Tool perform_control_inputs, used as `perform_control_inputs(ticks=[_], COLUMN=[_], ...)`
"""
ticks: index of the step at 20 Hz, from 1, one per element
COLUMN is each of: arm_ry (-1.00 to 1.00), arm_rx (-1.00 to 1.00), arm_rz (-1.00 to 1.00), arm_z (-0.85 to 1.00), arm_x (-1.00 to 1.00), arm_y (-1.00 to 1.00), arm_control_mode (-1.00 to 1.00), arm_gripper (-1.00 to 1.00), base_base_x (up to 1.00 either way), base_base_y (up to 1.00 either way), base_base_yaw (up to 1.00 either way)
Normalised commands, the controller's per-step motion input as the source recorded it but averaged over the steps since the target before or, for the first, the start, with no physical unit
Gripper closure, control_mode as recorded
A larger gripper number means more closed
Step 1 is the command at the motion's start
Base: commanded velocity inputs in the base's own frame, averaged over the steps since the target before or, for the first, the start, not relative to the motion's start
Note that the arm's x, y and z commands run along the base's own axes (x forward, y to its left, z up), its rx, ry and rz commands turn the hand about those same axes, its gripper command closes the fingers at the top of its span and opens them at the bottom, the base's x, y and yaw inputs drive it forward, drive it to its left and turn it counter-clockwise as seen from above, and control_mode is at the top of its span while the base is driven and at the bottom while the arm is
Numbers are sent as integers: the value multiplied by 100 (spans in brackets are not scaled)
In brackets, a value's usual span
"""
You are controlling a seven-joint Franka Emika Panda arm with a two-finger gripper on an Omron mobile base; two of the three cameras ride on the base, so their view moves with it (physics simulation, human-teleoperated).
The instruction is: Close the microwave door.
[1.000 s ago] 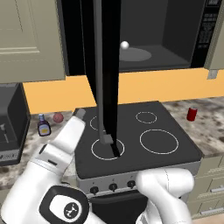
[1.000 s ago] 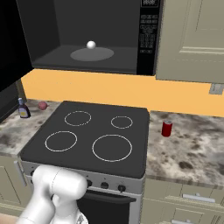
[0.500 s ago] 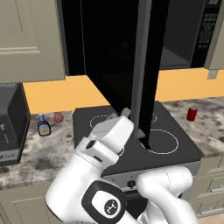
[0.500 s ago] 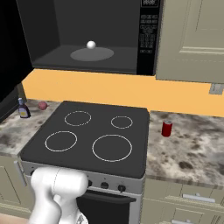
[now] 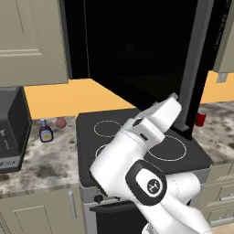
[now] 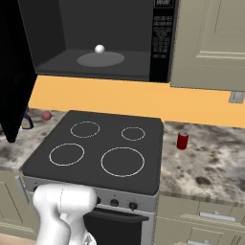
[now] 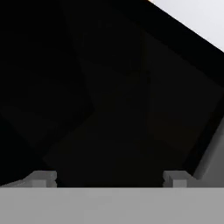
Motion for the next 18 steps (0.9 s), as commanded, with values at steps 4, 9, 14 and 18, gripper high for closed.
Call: perform_control_inputs(ticks=[4,9,14,18], arm_ry=[16,20,21,22], arm_rx=[0,0,0,0], arm_rz=[-8,-8,-2,0], arm_z=[12,7,9,2], arm_x=[51,60,68,78], arm_y=[-88,-73,-46,-48], arm_control_mode=[-100,-100,-100,-100], arm_gripper=[-100,-100,-100,-100], base_base_x=[0,0,0,0], base_base_y=[0,0,0,0], base_base_yaw=[0,0,0,0])
